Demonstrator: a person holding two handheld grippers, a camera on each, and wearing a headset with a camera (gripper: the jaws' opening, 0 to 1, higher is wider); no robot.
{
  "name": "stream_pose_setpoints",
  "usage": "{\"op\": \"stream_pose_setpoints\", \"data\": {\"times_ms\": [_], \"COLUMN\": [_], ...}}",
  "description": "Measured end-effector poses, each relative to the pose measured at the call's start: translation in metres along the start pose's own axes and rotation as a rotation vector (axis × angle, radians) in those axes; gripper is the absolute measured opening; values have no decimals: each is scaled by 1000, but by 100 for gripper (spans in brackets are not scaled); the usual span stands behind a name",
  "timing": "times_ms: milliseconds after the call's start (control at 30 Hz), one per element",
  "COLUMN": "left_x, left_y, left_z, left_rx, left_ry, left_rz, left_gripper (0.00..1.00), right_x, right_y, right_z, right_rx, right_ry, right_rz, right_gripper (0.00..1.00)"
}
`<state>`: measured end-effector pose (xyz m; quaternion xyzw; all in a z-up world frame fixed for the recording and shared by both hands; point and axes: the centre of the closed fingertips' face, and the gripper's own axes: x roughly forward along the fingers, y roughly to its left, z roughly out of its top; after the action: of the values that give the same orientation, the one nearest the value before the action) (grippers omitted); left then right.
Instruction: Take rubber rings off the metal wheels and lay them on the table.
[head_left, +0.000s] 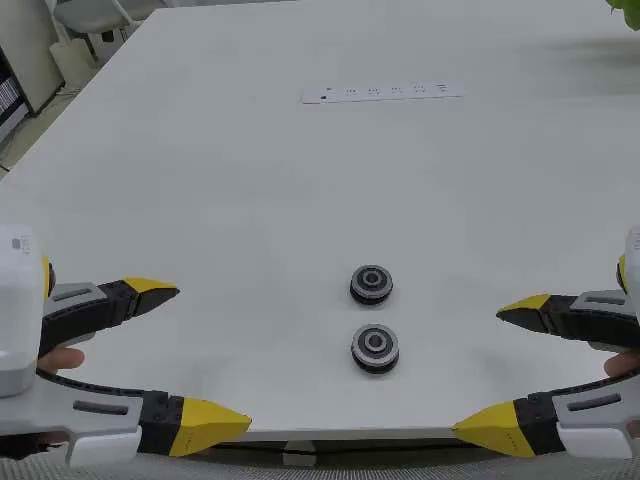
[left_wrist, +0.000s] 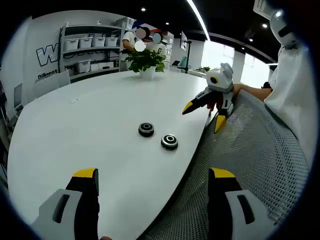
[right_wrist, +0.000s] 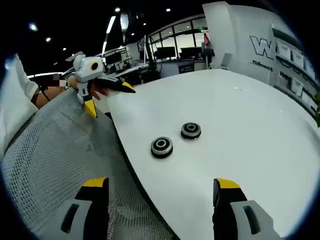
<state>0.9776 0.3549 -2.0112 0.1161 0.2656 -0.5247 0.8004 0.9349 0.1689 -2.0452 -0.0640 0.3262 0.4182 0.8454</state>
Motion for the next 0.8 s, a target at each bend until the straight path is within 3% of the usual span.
{"op": "stream_pose_setpoints", "data": {"times_ms": [800], "left_x": [-1], "left_y": [1], "left_z": [0], "left_rx": [-2], "left_ry": [1], "left_rz": [7], "left_gripper": [88], "right_x": [0], "right_y": [1], "right_z": [3], "right_rx": [-3], "right_ry": [-11], "right_rz": [4], "right_gripper": [73]}}
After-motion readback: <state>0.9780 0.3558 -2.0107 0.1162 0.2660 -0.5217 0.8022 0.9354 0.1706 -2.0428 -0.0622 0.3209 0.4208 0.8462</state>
